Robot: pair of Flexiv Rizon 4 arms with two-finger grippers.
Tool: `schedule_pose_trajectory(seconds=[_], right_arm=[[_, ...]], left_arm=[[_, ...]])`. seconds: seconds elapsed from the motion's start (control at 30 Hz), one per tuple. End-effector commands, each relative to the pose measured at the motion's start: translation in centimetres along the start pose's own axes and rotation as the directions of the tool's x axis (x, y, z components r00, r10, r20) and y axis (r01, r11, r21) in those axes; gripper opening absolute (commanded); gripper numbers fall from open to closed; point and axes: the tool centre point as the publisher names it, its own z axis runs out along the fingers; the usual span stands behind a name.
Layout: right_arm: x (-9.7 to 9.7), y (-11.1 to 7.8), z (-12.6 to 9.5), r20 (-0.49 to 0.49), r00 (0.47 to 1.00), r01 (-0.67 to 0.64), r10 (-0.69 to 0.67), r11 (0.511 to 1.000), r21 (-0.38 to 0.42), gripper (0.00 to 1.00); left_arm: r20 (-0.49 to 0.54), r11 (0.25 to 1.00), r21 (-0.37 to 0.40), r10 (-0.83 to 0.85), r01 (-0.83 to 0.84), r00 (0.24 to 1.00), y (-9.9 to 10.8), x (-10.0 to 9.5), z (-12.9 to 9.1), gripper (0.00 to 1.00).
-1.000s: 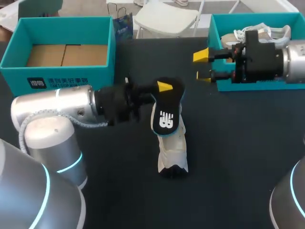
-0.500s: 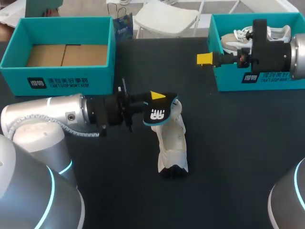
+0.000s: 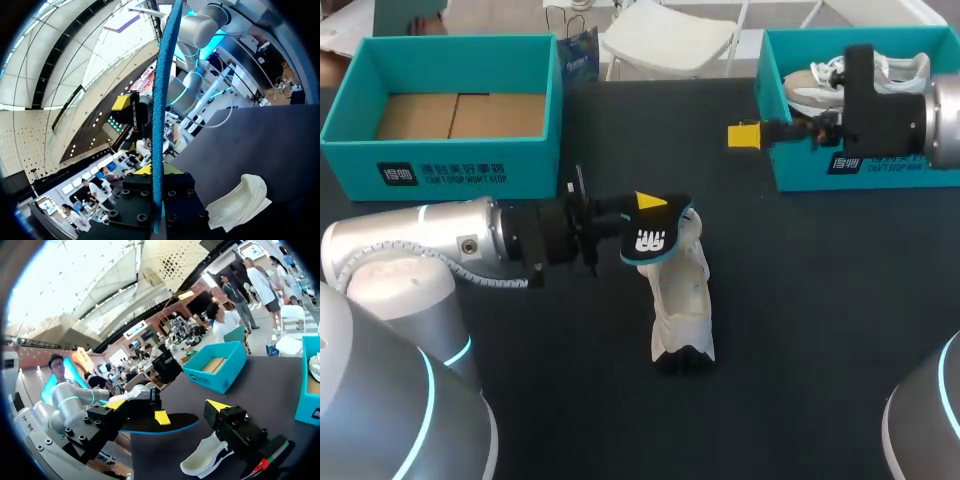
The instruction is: Take the shoe out of the shoebox, open the shoe tongue, remove and reinsert the insole, then place the shoe into the shoebox
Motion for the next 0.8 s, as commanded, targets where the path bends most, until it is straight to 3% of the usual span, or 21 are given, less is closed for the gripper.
schedule_pose_trajectory(seconds=[0.03, 0.07, 0.13, 0.8], right_arm=[[0.06, 0.06, 1.09, 0.134, 0.713, 0.616, -0.689, 0.706, 0.350, 1.00], [0.06, 0.06, 1.09, 0.134, 0.713, 0.616, -0.689, 0.706, 0.350, 1.00], [-0.41, -0.27, 1.06, 0.327, 0.514, 0.562, -0.793, 0.599, 0.571, 1.00], [-0.41, -0.27, 1.06, 0.327, 0.514, 0.562, -0.793, 0.599, 0.571, 1.00]], left_arm=[[-0.001, 1.000, -0.001, 0.001, -0.001, 1.000, -0.02, 0.05, 0.11, 0.00], [-0.001, 1.000, -0.001, 0.001, -0.001, 1.000, -0.02, 0.05, 0.11, 0.00], [-0.001, 1.000, -0.001, 0.001, -0.001, 1.000, -0.02, 0.05, 0.11, 0.00], [-0.001, 1.000, -0.001, 0.001, -0.001, 1.000, -0.02, 0.05, 0.11, 0.00]])
